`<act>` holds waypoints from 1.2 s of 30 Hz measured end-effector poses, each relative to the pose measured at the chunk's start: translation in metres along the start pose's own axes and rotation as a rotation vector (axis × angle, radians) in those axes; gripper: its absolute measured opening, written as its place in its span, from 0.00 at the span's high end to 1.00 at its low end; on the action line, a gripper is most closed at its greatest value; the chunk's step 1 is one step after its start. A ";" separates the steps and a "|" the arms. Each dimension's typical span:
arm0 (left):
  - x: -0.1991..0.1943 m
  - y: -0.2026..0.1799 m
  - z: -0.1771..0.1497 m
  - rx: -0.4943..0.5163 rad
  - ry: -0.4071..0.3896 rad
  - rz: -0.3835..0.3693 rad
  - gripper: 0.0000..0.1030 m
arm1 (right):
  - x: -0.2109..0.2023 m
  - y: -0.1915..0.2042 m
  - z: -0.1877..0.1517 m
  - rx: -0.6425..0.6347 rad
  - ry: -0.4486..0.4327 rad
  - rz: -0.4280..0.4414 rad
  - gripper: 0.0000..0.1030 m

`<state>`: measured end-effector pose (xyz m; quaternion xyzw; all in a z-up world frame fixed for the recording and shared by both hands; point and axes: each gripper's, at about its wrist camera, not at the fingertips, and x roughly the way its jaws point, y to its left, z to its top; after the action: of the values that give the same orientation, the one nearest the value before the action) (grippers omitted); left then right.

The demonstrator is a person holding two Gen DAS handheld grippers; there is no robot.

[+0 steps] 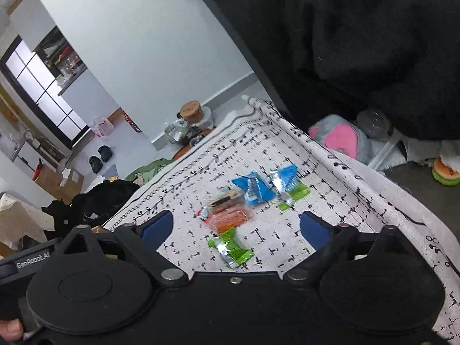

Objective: Organize snacks
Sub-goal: 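Move both open grippers back toward the remaining snacks, then close the left gripper on the green candy while the right grips the blue-green candy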

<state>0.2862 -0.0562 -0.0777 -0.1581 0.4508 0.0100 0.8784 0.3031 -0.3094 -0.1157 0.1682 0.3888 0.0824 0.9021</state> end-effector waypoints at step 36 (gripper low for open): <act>0.155 -0.070 -0.036 -0.084 0.233 0.064 0.72 | 0.086 -0.052 0.030 0.030 0.127 -0.060 0.36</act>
<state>0.3606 -0.1523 -0.2015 -0.1803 0.5538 0.0386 0.8120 0.3851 -0.3404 -0.1735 0.1645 0.4514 0.0600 0.8750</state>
